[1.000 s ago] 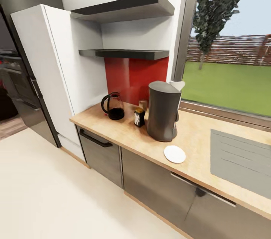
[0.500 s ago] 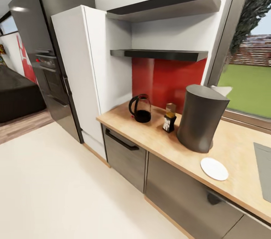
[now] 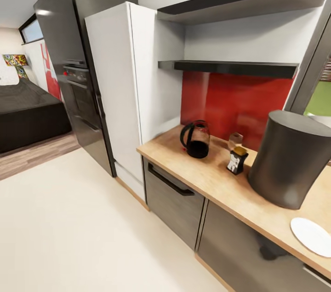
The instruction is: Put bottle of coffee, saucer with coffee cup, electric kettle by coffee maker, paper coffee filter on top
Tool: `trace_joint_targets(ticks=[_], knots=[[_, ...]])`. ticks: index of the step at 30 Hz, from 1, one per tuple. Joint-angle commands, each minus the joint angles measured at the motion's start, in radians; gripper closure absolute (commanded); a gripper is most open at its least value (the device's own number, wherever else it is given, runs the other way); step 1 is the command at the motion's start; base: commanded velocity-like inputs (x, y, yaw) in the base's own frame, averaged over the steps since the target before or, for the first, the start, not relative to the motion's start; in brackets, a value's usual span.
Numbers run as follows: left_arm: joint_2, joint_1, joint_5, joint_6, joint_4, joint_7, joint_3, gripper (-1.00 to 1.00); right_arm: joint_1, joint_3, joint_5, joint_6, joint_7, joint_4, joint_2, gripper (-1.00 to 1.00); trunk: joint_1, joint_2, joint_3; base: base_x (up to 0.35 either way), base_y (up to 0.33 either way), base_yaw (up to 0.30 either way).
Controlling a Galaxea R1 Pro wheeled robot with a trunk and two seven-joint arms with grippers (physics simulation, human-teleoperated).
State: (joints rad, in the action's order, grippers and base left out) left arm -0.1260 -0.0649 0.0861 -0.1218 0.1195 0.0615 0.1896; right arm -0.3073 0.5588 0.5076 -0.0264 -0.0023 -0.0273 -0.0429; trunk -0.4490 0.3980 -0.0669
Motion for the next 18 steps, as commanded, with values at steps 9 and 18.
trace_joint_targets(ticks=[9, 18], knots=[[0.001, -0.001, 0.01, -0.004, -0.001, 0.001, 0.005, -1.0, 0.0, 0.009, 0.008, -0.004, -0.001, 0.001, 0.001, -1.0, -0.001, 0.002, -0.002, 0.284, 0.225, 0.001], [0.002, -0.001, 0.011, -0.004, -0.003, 0.001, 0.005, -1.0, 0.002, 0.008, 0.01, -0.004, 0.001, 0.0, 0.001, -1.0, -0.001, 0.002, -0.002, 0.283, 0.234, 0.0]])
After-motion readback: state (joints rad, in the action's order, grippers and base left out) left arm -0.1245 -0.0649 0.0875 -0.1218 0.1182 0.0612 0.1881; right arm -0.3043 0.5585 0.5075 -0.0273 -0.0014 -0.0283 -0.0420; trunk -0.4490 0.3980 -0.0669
